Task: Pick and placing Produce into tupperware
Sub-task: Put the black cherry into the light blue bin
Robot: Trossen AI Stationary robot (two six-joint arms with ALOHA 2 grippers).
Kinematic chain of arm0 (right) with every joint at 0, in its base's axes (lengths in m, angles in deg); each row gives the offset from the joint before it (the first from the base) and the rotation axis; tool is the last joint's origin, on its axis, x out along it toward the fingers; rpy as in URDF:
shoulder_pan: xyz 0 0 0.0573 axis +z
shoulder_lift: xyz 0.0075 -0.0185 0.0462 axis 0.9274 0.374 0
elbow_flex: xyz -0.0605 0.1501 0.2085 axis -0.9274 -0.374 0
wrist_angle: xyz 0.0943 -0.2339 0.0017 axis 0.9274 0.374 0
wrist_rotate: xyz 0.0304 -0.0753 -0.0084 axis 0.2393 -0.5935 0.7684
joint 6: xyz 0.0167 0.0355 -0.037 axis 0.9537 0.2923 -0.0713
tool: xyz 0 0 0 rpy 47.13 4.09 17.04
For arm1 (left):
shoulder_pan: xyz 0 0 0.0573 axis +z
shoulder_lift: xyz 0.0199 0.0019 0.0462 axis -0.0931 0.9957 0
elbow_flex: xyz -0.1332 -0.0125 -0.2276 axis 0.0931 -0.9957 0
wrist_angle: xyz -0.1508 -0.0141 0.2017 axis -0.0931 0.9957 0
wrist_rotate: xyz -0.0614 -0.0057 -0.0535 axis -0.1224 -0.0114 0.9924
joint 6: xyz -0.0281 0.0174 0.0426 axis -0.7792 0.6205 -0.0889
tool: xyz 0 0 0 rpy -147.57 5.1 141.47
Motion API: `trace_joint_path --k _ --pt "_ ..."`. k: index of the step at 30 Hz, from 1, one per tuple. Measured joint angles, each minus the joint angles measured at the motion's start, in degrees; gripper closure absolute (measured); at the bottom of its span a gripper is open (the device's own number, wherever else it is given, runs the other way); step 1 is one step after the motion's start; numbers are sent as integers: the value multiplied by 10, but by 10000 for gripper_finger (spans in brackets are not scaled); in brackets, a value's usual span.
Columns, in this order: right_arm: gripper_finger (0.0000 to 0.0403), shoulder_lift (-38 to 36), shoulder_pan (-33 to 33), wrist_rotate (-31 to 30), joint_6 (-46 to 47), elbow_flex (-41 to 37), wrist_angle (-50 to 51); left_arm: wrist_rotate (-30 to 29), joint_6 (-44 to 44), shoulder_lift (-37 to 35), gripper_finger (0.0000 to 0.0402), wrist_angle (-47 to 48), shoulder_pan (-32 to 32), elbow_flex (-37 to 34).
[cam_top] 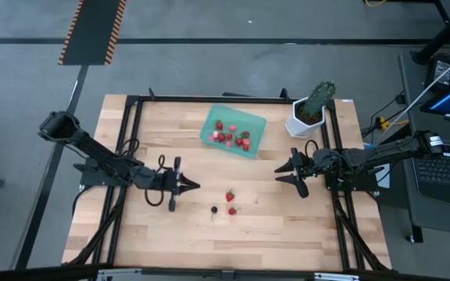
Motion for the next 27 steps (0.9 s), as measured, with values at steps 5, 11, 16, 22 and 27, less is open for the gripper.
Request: trace_joint_path --k 5,11,16,22,27 --pt "249 0 0 0 0 0 0 -15 -26 0 369 -2 11 0" --pt "249 0 0 1 20 0 0 -40 -27 0 327 -3 14 0" --pt "249 0 0 1 28 0 0 -41 -27 0 280 -5 14 0" --pt "249 0 0 1 28 0 1 -40 -43 0 239 0 14 3" --pt "249 0 0 1 28 0 1 -40 -47 0 238 78 13 52"
